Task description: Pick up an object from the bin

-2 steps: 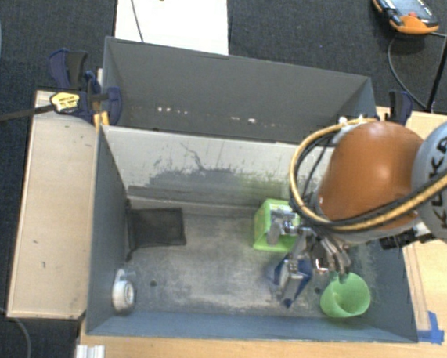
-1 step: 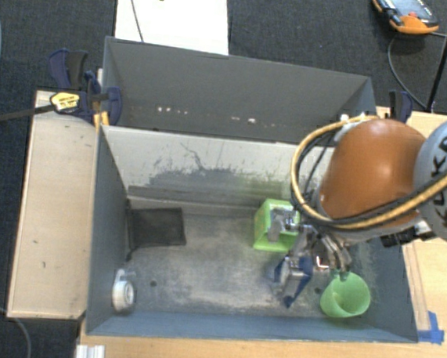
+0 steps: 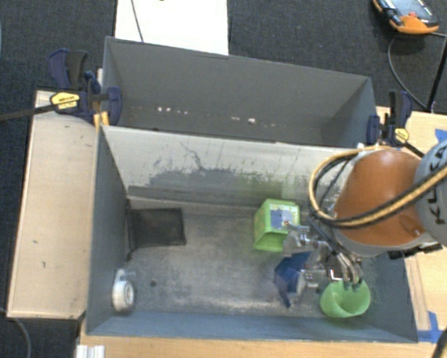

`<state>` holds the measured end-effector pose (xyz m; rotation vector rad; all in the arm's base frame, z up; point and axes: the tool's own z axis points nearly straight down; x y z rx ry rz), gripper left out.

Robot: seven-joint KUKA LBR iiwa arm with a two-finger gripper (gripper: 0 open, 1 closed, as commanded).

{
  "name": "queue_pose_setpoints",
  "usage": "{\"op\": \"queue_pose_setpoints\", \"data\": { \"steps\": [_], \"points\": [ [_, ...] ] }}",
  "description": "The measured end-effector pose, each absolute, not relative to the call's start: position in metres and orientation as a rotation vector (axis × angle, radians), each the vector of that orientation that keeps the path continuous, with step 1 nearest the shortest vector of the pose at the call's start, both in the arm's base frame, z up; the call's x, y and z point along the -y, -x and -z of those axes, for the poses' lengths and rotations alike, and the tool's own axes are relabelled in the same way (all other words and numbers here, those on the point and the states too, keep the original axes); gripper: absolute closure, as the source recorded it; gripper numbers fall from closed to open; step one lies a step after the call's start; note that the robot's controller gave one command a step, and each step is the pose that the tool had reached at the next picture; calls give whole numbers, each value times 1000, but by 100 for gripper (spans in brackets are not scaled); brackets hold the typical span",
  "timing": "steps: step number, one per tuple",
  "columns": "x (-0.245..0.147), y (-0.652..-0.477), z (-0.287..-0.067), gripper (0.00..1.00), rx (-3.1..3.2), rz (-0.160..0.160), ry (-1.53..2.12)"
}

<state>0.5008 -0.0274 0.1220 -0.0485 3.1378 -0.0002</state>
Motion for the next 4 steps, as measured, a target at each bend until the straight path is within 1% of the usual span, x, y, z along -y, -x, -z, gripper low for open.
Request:
{"op": "queue_pose_setpoints", "data": {
  "steps": [1,2,3,4],
  "points": [
    [53,-497,-119,0,-3115,-3,445],
    [61,-504,-134,0,-3069,2,639],
    [71,-508,-102,0,-3125,-1,317],
    [65,-511,-73,100,-3041,2,752]
  ]
}}
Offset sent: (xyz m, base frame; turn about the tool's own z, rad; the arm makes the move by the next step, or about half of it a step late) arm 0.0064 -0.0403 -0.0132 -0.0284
